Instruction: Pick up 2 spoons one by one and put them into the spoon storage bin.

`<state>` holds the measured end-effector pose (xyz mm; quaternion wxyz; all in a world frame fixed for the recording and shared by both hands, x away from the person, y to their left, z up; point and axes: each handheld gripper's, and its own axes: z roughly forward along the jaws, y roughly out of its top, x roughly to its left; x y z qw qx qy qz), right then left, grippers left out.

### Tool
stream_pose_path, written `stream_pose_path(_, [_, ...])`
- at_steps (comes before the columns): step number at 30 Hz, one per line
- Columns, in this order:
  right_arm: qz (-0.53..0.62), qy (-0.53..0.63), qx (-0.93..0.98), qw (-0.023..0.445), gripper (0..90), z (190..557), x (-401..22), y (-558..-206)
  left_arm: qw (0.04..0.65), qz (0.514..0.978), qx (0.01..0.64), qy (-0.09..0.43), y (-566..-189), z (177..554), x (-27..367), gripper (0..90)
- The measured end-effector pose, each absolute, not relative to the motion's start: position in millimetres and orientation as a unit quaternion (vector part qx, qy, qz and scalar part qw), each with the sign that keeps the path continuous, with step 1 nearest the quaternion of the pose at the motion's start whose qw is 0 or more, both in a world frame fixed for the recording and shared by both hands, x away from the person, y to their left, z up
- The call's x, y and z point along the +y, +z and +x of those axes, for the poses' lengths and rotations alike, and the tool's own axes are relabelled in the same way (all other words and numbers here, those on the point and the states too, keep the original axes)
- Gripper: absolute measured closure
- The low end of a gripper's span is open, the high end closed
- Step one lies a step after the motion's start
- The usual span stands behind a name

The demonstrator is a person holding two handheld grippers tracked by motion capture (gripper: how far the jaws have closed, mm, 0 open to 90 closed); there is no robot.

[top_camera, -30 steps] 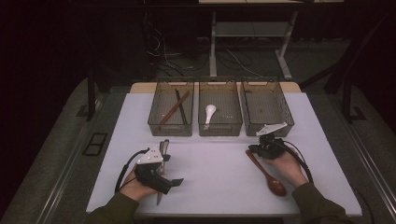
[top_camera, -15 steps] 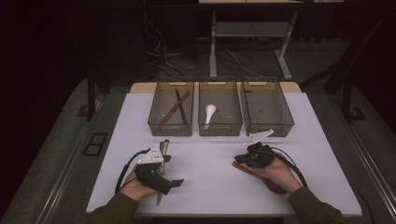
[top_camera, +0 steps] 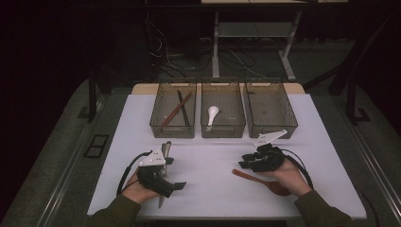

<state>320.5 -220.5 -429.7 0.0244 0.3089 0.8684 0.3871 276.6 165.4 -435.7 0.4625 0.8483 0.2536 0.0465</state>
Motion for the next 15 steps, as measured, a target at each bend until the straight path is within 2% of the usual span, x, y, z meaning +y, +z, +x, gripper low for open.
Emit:
stream_pose_path(4, [0.323,0.391,0.861,0.042,49.0,312.5,-239.9,-423.8,0.462,0.849,0.252,0.045,-435.9,276.6,165.1,0.0])
stream_pose_path(15, [0.335,0.386,0.857,0.066,39.6,276.3,-278.0,-420.3,0.465,0.849,0.249,0.043,-436.9,276.8,165.0,0.0])
